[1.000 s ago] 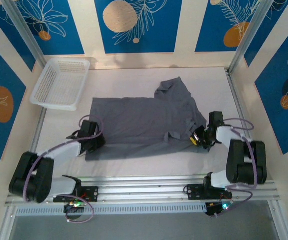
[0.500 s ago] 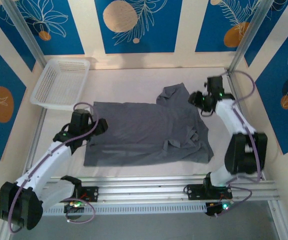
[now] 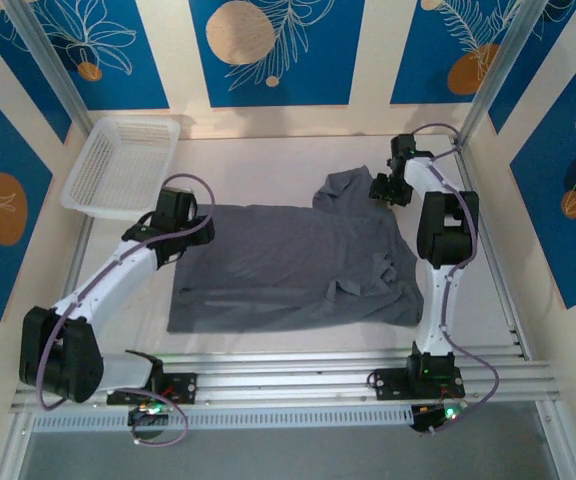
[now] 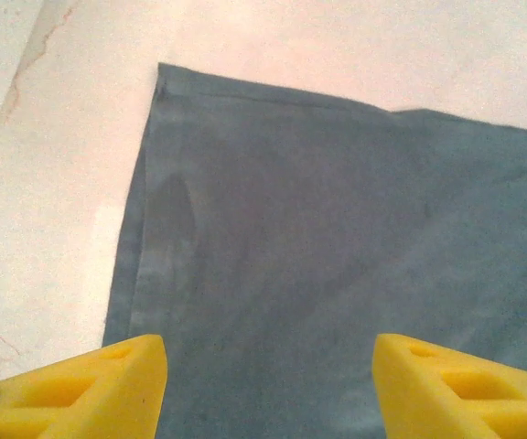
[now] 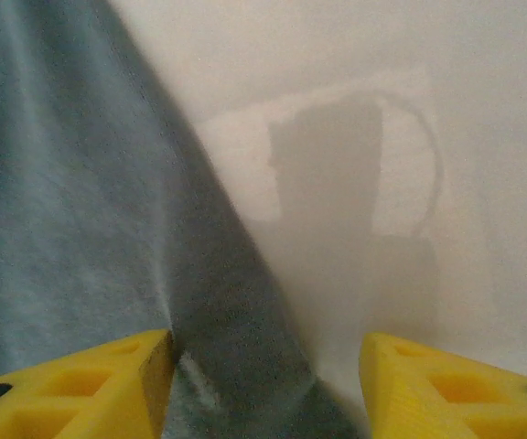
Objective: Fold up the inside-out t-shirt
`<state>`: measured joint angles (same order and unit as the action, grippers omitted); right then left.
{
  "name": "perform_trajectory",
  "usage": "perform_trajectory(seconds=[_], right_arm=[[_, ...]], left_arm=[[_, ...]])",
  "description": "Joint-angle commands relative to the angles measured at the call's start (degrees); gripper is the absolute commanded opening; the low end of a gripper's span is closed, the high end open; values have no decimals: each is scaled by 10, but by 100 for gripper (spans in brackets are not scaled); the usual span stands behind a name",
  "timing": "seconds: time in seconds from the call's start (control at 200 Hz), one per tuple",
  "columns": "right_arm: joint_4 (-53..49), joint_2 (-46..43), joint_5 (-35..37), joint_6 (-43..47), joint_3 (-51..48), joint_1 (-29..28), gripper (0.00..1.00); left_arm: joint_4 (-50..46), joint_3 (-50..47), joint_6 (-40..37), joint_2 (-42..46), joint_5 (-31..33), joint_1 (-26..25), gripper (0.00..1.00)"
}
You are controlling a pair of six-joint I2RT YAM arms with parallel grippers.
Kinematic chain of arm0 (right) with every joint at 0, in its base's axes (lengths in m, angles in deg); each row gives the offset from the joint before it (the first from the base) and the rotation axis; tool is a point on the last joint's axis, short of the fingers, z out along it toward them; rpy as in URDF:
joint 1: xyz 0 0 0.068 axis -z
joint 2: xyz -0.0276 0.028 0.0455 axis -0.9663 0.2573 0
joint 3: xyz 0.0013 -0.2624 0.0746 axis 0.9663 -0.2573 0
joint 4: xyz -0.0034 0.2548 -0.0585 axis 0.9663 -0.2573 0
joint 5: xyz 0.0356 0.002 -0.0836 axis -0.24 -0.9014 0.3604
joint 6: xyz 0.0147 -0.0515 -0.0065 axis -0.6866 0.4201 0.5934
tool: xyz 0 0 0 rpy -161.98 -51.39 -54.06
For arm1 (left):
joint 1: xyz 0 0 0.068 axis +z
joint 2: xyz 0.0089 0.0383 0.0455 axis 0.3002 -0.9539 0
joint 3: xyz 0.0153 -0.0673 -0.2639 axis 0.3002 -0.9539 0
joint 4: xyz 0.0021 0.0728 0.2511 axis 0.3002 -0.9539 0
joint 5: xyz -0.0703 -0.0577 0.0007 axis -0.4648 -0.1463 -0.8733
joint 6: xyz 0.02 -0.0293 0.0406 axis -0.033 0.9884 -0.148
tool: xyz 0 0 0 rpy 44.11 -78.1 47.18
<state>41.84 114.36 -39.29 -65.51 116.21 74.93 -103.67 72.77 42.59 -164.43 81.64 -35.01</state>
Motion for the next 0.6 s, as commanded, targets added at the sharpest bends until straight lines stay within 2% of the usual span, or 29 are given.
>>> perform_trajectory(seconds=[0.0, 0.055, 0.16, 0.245, 0.445, 0.595], right_arm=[[-45, 11, -3, -3, 29, -6, 52], [-45, 14, -14, -11, 29, -3, 45], [-44, 7, -40, -19, 36, 5, 13], [-41, -22, -32, -14, 37, 5, 1], [12, -115, -33, -18, -37, 11, 0], [31, -135, -39, -25, -75, 13, 0]], left_arm=[[-27, 38, -13, -36, 14, 12, 61], [-38, 57, -6, -60, 14, 14, 60], [-58, 101, 4, -109, 22, 17, 59], [-74, 149, 5, -158, 55, 19, 58], [-125, 295, -12, -303, 179, 36, 44], [-154, 388, -31, -410, 196, 61, 43]])
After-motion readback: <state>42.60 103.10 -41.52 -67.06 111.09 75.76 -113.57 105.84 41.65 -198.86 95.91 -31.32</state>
